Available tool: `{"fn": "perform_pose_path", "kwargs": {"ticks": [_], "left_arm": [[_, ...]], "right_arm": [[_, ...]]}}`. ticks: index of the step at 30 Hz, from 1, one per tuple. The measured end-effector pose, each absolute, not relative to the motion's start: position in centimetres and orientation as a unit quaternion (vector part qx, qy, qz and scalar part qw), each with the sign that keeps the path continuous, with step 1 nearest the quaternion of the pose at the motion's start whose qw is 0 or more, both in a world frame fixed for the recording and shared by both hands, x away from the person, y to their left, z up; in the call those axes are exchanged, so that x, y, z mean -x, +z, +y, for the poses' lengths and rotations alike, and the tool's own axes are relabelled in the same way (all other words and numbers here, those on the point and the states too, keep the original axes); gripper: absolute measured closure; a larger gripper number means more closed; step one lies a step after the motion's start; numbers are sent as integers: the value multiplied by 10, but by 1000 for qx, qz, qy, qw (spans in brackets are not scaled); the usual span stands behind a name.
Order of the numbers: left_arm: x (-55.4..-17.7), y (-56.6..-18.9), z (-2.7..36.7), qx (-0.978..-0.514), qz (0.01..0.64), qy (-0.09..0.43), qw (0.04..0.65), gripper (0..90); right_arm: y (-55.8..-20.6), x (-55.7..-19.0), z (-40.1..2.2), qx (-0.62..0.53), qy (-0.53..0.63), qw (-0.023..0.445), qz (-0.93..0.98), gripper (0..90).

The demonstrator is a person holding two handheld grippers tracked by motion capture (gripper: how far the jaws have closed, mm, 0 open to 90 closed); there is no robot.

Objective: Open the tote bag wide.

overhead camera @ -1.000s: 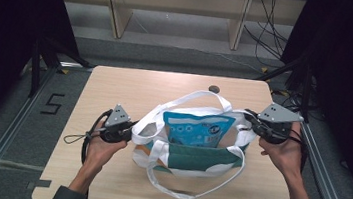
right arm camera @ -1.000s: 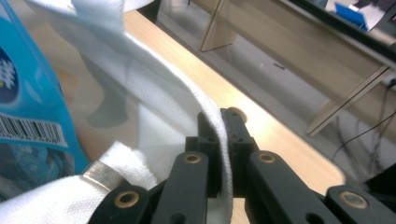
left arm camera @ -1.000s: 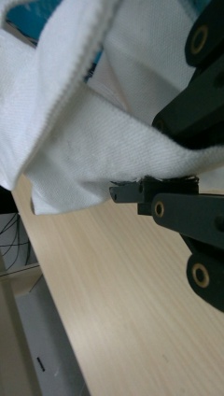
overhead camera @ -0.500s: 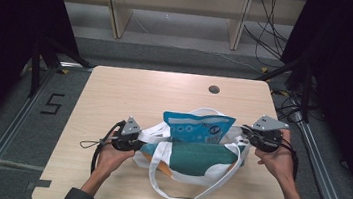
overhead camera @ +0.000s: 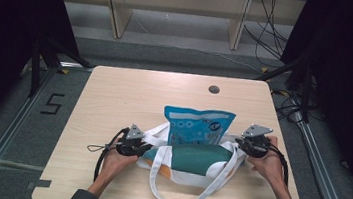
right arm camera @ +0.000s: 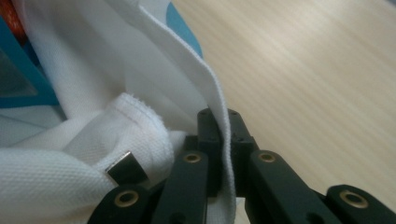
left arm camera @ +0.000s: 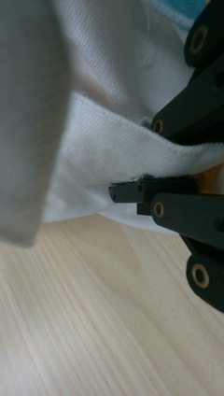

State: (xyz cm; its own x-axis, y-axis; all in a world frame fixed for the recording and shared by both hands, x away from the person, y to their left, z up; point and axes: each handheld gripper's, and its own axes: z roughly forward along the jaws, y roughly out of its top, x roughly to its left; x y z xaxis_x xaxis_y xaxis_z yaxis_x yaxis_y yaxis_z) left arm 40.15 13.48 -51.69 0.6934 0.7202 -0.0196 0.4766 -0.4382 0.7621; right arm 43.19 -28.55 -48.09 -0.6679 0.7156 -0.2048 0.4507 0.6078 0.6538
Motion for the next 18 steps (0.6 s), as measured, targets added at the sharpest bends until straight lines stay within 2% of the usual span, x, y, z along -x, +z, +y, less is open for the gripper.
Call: {"fn": "perform_pose_path", "kwargs": {"ticks": [5,8,10,14,15,17,18], "left_arm": [[-401,-516,134,-833,363,157,386,843],[-401,-515,136,-830,367,161,388,797],[-402,-511,139,-830,366,163,387,743],[-399,-501,145,-808,398,165,403,603],[-398,-497,149,-805,401,164,404,570],[-395,-488,157,-785,422,158,425,484],[-393,-483,160,-776,426,158,436,478]], "right_arm": [[-486,-431,-286,-337,289,224,868,881],[-485,-432,-286,-335,289,228,867,870],[-483,-431,-287,-343,293,229,863,815],[-467,-431,-295,-364,315,235,844,637],[-461,-432,-298,-357,328,250,838,593],[-443,-427,-301,-363,352,262,822,552],[-435,-423,-301,-372,370,261,810,539]]}}
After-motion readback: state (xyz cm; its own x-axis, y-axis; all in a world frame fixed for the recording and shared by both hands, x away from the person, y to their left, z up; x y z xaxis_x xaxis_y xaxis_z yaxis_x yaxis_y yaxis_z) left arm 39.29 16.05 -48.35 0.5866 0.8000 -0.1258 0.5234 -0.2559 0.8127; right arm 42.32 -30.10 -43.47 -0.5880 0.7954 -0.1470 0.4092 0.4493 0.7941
